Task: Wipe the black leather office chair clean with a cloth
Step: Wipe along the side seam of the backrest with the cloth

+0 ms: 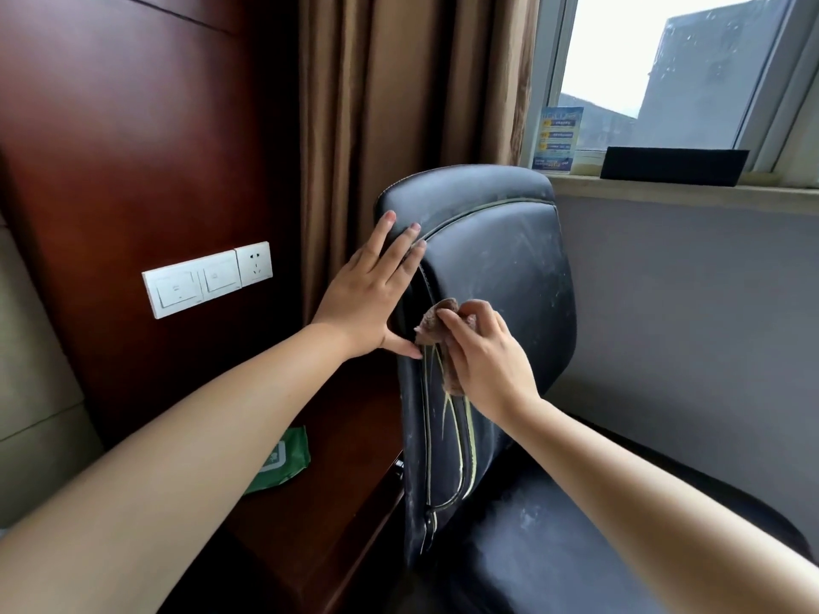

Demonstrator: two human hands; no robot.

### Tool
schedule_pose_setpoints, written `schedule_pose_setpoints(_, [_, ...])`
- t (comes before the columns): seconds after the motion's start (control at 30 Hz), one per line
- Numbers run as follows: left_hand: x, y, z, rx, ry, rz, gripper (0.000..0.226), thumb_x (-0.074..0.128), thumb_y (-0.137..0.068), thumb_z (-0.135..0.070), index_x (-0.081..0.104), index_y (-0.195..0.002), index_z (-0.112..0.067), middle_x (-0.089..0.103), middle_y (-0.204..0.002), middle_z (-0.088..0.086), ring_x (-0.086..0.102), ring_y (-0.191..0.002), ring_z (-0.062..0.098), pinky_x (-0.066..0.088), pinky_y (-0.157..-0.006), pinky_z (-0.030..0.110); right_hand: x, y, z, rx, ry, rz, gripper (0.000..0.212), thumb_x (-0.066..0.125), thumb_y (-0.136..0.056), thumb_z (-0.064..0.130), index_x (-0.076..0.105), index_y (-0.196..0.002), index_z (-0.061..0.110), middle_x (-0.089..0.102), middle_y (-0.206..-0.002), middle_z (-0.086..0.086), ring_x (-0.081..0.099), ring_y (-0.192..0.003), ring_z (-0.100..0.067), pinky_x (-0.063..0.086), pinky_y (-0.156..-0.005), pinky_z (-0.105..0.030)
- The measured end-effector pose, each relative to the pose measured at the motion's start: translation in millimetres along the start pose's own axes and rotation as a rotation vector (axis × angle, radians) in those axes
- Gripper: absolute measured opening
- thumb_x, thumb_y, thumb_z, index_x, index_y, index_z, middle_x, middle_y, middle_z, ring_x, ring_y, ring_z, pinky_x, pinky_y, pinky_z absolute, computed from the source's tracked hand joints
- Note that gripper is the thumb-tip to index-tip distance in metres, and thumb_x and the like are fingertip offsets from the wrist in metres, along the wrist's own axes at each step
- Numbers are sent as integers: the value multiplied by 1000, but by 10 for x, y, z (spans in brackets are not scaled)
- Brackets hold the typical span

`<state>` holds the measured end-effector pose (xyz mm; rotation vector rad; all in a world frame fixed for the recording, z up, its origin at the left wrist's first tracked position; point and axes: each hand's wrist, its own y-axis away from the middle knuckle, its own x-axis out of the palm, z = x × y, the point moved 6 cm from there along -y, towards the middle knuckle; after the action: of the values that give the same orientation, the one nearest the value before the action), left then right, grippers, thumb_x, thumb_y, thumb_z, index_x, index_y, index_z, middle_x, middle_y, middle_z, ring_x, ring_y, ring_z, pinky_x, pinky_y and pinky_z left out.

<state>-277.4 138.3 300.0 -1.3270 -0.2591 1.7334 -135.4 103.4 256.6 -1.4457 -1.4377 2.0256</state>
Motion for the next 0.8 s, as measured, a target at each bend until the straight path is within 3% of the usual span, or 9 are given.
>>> schedule_pose_setpoints(0.13, [-45, 8, -11, 2, 67, -27, 132, 55, -47, -82, 31, -146, 2, 26, -155, 17, 3, -143, 34, 21, -112, 47, -33, -151, -12, -4, -21, 8, 32, 52, -87, 19, 65, -114, 9, 57, -104, -14, 59, -83, -35, 54, -56, -38])
schedule_pose_setpoints(0.27, [-51, 16, -3, 26, 69, -30, 128, 50, -51, -85, 35, -144, 2, 29, -154, 17, 6, -143, 36, 22, -111, 47, 56, 282, -85, 6, -64, 35, 37, 44, -89, 25, 66, -114, 11, 56, -103, -11, 60, -82, -31, 54, -56, -36])
schedule_pose_setpoints(0.5, [-53, 12, -12, 28, 61, -9, 130, 61, -47, -80, 36, -143, 3, 30, -153, 16, 6, -142, 36, 36, -107, 51, -35, -63, -15, -2, -81, -9, 39, 41, -91, 28, 67, -114, 12, 57, -103, -12, 60, -85, -33, 53, -57, -35])
schedule_pose_setpoints(0.6, [-69, 21, 32, 96, -65, 27, 136, 65, -44, -82, 33, -142, 7, 33, -151, 19, 12, -141, 39, 29, -113, 47, -11, -124, 1, 1, -80, 1, 40, 40, -91, 30, 66, -115, 12, 57, -104, -11, 60, -86, -32, 54, -58, -37])
schedule_pose_setpoints(0.7, [-107, 18, 122, 120, -272, 88, 140, 55, -47, -89, 24, -143, 8, 34, -150, 19, 15, -140, 40, 9, -118, 43, 22, 53, 7, 14, -83, -10, 37, 42, -92, 26, 67, -114, 9, 57, -103, -12, 60, -83, -32, 55, -60, -36])
schedule_pose_setpoints(0.8, [-117, 29, 128, 109, -316, 101, 142, 50, -48, -91, 18, -144, 8, 33, -151, 18, 16, -140, 37, 7, -117, 40, -3, -111, 46, 3, -90, -23, 37, 42, -91, 26, 66, -113, 7, 58, -102, -14, 61, -84, -33, 55, -60, -36])
